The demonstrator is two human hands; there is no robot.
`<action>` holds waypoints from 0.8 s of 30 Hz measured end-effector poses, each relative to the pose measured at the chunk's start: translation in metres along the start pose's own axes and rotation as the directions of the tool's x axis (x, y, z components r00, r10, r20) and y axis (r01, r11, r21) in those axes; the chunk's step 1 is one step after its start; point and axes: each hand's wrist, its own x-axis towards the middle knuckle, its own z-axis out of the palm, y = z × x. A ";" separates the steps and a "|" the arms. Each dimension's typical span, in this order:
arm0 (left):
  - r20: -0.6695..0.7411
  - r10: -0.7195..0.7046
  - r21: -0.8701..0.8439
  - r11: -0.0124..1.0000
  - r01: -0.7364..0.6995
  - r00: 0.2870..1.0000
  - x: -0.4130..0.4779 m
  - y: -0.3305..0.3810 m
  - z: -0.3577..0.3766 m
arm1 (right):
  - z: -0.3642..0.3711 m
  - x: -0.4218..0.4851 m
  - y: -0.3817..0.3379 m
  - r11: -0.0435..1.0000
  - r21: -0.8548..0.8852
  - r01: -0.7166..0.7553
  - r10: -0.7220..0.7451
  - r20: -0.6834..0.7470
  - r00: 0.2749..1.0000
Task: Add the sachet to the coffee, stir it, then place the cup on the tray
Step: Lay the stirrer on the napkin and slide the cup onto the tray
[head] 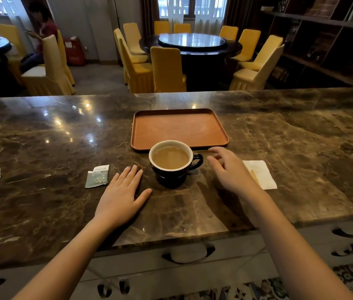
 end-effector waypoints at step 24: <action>0.171 -0.031 0.033 0.999 0.026 0.985 0.006 0.001 -0.005 | 0.024 0.034 0.000 0.899 0.407 -0.161 0.003 0.362 0.932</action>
